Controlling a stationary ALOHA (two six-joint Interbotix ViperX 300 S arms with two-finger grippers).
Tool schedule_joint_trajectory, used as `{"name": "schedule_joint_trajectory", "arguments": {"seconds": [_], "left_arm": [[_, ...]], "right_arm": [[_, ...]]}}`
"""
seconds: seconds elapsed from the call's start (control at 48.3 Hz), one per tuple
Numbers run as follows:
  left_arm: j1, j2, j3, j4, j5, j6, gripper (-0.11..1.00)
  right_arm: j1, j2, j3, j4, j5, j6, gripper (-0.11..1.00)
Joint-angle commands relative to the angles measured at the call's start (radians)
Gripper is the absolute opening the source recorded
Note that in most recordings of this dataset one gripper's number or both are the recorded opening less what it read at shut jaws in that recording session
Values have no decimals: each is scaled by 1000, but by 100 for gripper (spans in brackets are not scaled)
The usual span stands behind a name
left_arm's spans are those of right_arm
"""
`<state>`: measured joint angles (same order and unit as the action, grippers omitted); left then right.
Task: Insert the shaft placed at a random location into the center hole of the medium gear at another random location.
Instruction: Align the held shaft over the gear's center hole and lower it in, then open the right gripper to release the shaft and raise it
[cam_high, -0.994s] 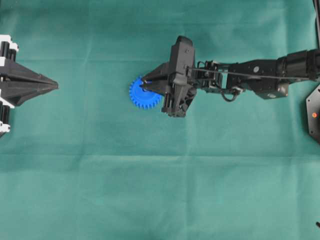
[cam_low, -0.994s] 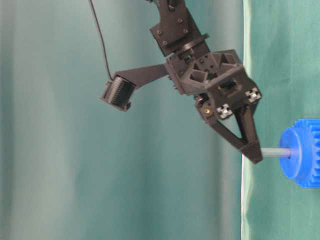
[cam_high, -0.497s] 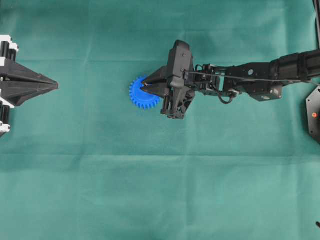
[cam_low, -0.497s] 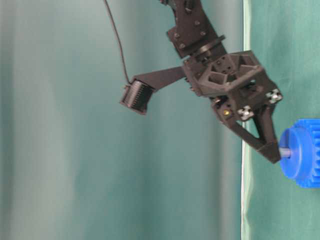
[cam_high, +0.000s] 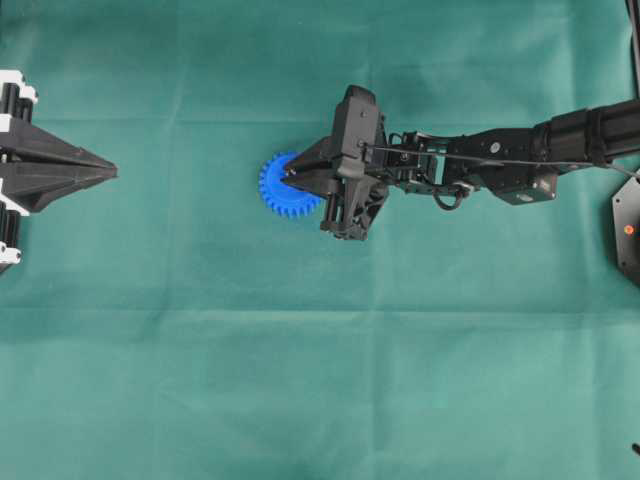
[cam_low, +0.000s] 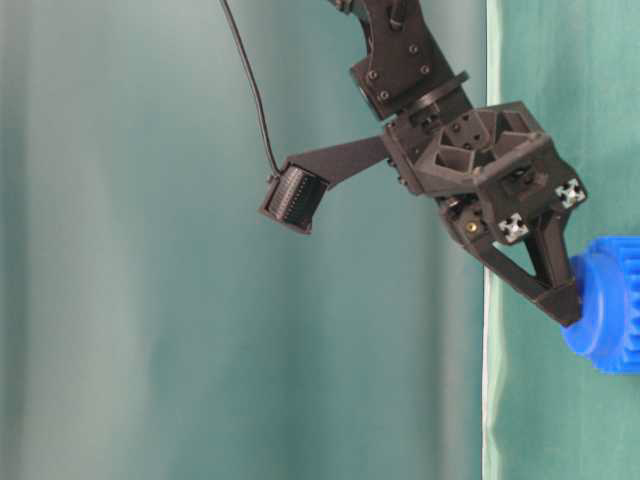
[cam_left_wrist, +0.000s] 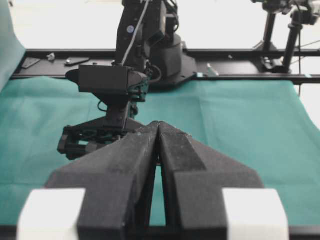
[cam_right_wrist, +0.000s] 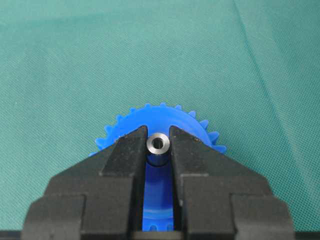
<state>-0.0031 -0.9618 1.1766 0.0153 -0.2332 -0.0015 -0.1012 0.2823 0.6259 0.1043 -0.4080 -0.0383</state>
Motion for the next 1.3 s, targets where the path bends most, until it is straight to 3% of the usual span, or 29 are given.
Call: {"name": "schedule_joint_trajectory", "arguments": {"seconds": [0.0,0.352,0.414,0.58,0.642,0.787,1.283], "left_arm": [[2,8,-21,3,-5,2,0],[2,8,-21,3,-5,2,0],[2,8,-23,3,-5,2,0],[2,3,-23,3,0,-2,0],[2,2,-23,3,3,-2,0],[2,2,-23,3,5,-2,0],[2,0,-25,3,5,-5,0]], "right_arm": [[-2,-12,-20,3,-12,0,13],[-2,-12,-21,3,-11,2,16],[-2,-15,-23,3,-6,2,30],[0,-40,-23,2,9,0,80],[0,-52,-23,3,17,-2,92],[0,-100,-17,2,40,-3,84],[0,-227,-8,-8,129,-12,85]]}}
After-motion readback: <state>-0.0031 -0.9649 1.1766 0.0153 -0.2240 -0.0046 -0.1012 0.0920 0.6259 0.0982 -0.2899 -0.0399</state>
